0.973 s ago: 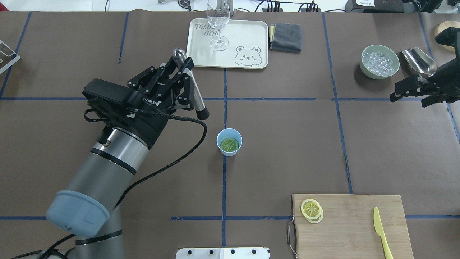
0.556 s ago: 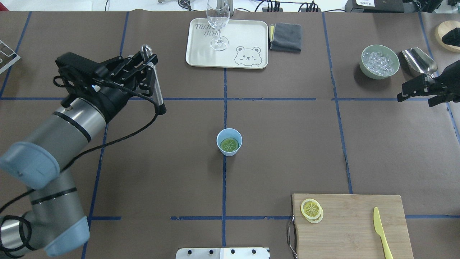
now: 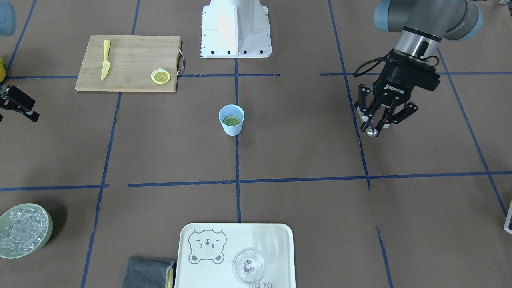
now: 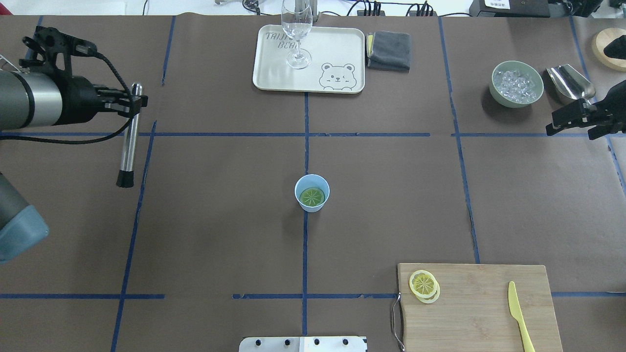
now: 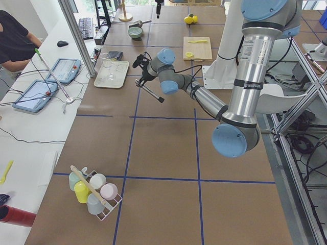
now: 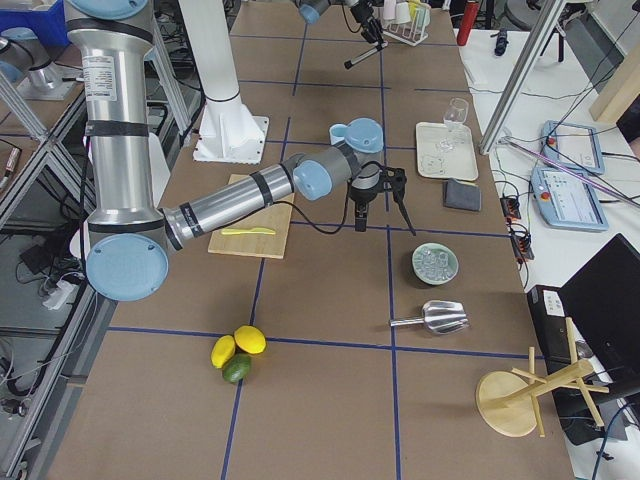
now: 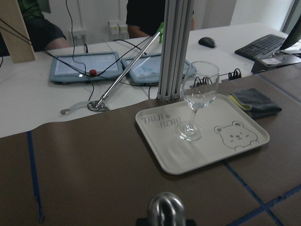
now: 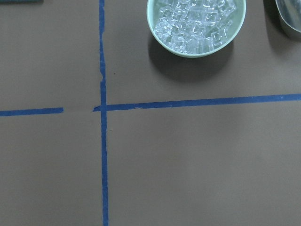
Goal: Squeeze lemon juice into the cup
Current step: 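Carry the muddler back and stand it on the table, then release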
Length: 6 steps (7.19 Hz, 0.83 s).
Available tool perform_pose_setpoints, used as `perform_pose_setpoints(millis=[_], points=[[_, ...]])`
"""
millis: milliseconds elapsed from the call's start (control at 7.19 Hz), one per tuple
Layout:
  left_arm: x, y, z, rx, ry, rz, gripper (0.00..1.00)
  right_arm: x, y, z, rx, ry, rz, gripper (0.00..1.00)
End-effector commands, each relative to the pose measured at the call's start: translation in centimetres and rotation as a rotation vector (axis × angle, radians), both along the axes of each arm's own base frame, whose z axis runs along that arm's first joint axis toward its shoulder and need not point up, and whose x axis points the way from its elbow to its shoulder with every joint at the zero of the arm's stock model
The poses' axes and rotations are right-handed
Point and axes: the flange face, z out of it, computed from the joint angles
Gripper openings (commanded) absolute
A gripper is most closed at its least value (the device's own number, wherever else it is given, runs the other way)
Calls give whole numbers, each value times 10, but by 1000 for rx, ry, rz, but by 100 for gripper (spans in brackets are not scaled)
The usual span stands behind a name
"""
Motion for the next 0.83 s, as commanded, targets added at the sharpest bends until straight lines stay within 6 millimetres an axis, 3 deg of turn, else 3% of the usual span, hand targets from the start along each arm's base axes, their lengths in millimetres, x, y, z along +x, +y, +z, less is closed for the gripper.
perform_pose_setpoints(millis=[0,139,417,695], points=[[-22,2,65,-371,-151,70,0,6,-4,11,17,10,-20,100],[-17,-4,104,-489,-244,78,0,6,-4,11,17,10,-21,100],[-8,-14,168,-547,-330,140,0,7,-2,15,11,13,-22,100],[1,-11,198,-600,-324,220,0,6,-3,13,14,12,-22,100]])
